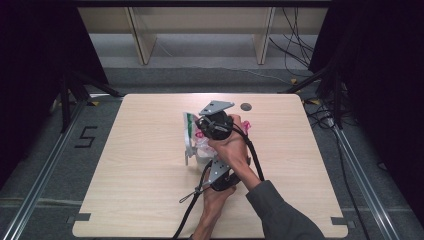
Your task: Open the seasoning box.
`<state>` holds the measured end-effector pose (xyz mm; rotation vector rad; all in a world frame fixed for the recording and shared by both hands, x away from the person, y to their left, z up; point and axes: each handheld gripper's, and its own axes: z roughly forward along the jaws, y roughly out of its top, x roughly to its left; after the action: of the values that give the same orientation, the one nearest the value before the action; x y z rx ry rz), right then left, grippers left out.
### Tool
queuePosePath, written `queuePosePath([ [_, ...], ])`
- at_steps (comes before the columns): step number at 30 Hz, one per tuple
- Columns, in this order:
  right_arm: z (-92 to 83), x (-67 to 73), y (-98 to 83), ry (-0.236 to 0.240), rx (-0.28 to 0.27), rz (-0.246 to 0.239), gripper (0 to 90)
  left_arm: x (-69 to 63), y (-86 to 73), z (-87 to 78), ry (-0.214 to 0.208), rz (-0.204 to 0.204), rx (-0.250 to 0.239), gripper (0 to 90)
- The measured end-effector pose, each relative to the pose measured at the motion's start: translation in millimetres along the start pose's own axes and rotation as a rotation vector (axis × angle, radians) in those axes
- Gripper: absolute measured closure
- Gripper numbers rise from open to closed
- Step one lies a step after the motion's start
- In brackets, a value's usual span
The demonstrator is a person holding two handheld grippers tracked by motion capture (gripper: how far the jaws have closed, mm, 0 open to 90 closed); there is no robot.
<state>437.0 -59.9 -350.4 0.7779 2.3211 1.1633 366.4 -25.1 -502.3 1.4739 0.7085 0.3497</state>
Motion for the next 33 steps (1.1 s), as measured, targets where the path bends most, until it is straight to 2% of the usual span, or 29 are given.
queuePosePath([
  [2, 1.6, 1.0, -1.2, -0.009, -0.005, 0.017, 90.0, 0.1, 0.6, -0.6, -0.002, -0.004, -0.002, 75.0],
  [4, 1.8, 1.6, -0.9, -0.010, -0.002, 0.014, 90.0, -0.1, 1.1, -1.4, 0.008, -0.002, 0.009, 75.0],
  [5, 2.4, 1.3, -0.7, -0.012, -0.008, 0.006, 90.0, 0.6, 0.6, -0.6, -0.004, -0.004, -0.003, 75.0],
  [7, 1.9, 0.2, -0.1, -0.002, -0.005, 0.002, 90.0, 0.4, 1.0, -1.0, -0.002, -0.006, -0.003, 75.1],
  [8, 0.8, 0.3, 0.5, 0.000, -0.002, 0.015, 90.0, 0.1, 1.3, -1.2, 0.001, -0.005, -0.004, 75.1],
  [9, 0.0, 0.2, 0.9, -0.001, -0.008, 0.024, 90.0, 0.4, 1.7, -1.6, 0.003, 0.000, -0.002, 75.1],
  [10, -0.9, 0.0, 1.3, -0.001, -0.012, 0.027, 90.0, 0.5, 2.9, -3.5, 0.019, 0.008, 0.025, 75.1],
  [11, -1.0, -0.6, 1.3, -0.003, -0.025, 0.026, 90.0, 0.7, 2.2, -2.1, 0.005, 0.001, 0.001, 75.1],
  [13, -1.4, -0.2, 0.9, 0.002, -0.007, 0.027, 90.0, -0.1, 1.6, -1.1, -0.004, -0.006, -0.002, 75.1],
  [15, 2.1, 0.1, -0.1, -0.001, -0.003, -0.012, 90.0, -0.4, 1.1, -0.7, -0.002, -0.003, -0.001, 75.0],
  [18, 0.6, 0.2, -0.1, 0.008, 0.001, 0.021, 90.0, 0.1, 1.2, -1.2, -0.004, -0.007, -0.002, 75.1],
  [20, 0.8, 0.7, 0.3, -0.006, -0.010, 0.018, 90.0, -0.1, 1.6, -1.6, -0.001, -0.004, -0.005, 75.1],
  [21, 0.6, 1.0, 0.6, -0.002, -0.011, 0.023, 90.0, -0.1, 2.7, -3.5, 0.018, 0.007, 0.025, 75.1],
  [22, 0.0, 0.5, 1.0, 0.003, -0.008, 0.024, 90.0, 0.4, 2.7, -3.6, 0.020, 0.009, 0.026, 75.1],
  [23, -0.8, 0.5, 1.2, 0.005, -0.007, 0.032, 90.0, 0.9, 1.8, -2.0, -0.001, -0.002, -0.005, 75.1],
  [24, -0.1, 0.8, 1.0, -0.003, -0.019, 0.032, 90.0, 0.7, 1.7, -2.0, -0.004, -0.003, -0.008, 75.2],
  [28, 2.5, 2.0, -0.7, -0.003, 0.007, 0.002, 90.0, -0.3, 1.1, -1.4, 0.002, -0.004, 0.000, 75.0],
  [29, 2.6, 2.3, -0.7, 0.000, 0.008, 0.008, 90.0, -0.6, 2.3, -3.3, 0.016, 0.001, 0.023, 75.0],
  [30, 2.0, 2.1, -0.1, 0.000, 0.006, 0.012, 90.0, -0.4, 2.4, -3.4, 0.017, 0.005, 0.021, 75.1],
  [31, 1.9, 2.5, 0.4, -0.006, -0.005, 0.018, 90.0, -0.2, 1.4, -1.9, 0.002, -0.002, -0.007, 75.1],
  [32, 1.2, 1.7, 0.7, -0.003, -0.006, 0.019, 90.0, 0.0, 1.3, -1.9, 0.002, -0.003, -0.005, 75.1],
  [33, 0.3, 1.5, 1.0, 0.004, -0.001, 0.023, 90.0, -0.2, 2.4, -3.6, 0.020, 0.005, 0.025, 75.1],
])
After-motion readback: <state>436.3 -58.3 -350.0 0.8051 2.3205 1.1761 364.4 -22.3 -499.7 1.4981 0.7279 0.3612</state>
